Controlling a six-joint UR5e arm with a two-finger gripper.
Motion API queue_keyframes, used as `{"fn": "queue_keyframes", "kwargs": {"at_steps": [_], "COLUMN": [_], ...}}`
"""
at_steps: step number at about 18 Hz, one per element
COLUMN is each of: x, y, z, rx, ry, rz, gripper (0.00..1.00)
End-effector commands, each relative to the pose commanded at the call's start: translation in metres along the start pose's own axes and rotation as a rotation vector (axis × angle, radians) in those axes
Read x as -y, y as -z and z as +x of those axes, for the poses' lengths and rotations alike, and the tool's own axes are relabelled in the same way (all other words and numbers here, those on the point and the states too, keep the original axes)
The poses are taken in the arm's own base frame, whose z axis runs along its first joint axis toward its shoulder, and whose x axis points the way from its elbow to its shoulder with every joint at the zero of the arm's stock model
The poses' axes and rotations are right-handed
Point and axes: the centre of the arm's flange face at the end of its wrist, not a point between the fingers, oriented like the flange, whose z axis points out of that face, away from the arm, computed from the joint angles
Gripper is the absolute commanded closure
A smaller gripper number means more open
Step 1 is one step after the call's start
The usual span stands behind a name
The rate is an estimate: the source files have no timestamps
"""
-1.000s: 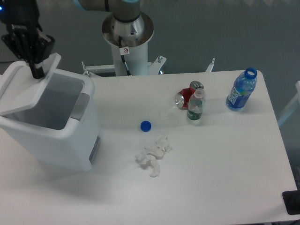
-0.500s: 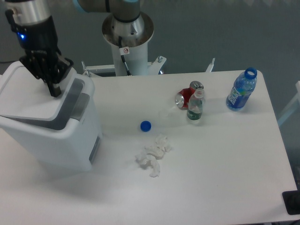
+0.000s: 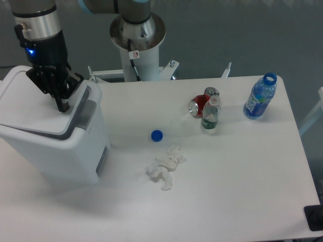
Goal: Close the trash can
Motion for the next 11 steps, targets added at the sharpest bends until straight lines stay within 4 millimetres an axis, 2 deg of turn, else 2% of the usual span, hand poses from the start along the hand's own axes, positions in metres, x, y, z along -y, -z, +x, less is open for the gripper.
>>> {"fn": "queue_keyframes", "kwargs": {"at_steps": [11], "x": [-0.0038], "y": [-0.0083], "z": [-0.0016], "rx": [-0.006], "ry": [0.004], "rz": [-0.014], "gripper": [1.00]}}
